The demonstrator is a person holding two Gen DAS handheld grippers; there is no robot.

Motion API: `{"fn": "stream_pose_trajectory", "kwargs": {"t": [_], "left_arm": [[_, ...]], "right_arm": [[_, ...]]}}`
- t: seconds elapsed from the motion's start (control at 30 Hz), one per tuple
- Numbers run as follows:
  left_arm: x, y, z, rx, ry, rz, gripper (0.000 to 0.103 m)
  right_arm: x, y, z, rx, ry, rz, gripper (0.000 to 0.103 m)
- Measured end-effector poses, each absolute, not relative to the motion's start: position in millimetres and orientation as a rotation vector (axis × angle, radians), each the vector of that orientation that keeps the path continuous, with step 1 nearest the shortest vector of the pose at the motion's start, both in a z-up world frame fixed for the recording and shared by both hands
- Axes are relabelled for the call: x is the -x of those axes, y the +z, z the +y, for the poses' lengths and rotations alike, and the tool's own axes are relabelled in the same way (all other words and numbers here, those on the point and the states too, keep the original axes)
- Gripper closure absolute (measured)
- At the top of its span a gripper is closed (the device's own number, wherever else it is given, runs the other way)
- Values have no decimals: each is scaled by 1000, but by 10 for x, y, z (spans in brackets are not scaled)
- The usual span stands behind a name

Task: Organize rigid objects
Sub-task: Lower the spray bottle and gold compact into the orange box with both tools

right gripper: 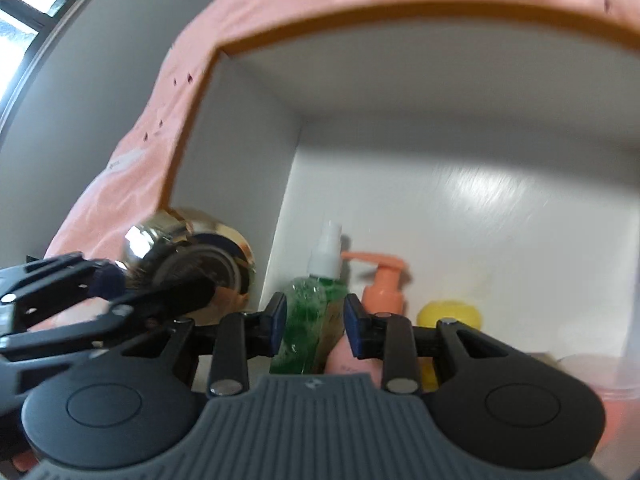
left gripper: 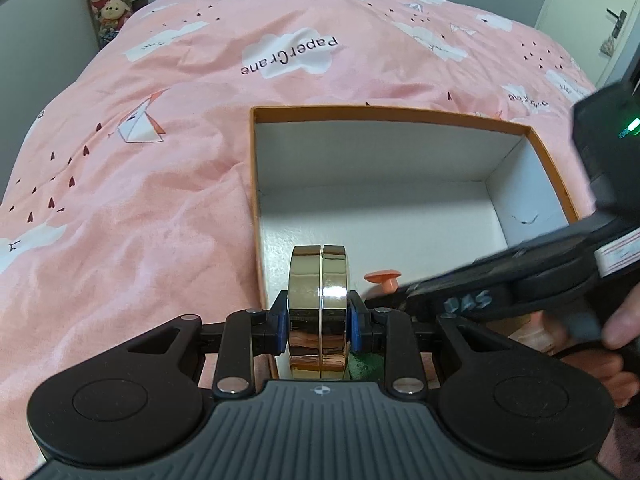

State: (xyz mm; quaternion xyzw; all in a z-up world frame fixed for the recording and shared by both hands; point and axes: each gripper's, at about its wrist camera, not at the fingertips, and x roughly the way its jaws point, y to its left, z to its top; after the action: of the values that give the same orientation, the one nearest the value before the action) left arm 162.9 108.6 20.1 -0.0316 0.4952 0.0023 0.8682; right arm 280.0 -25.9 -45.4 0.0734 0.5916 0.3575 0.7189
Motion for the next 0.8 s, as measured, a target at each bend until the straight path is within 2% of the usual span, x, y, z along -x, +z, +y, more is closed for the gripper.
{"fn": "stream_pose_trajectory", "kwargs": {"t": [0.23, 0.53, 0.8], "left_arm": [[-1734, 75, 921, -15, 9, 1128, 72], [-1738, -101, 685, -164, 37, 1189, 71], [-1746, -126, 657, -194, 38, 1198, 66]], "right_arm": [[-2741, -254, -467, -172, 748, 1227, 71], [-2678, -321, -664, -186, 749, 1233, 71], [-2659, -378, -597, -179, 746, 1238, 71]]}}
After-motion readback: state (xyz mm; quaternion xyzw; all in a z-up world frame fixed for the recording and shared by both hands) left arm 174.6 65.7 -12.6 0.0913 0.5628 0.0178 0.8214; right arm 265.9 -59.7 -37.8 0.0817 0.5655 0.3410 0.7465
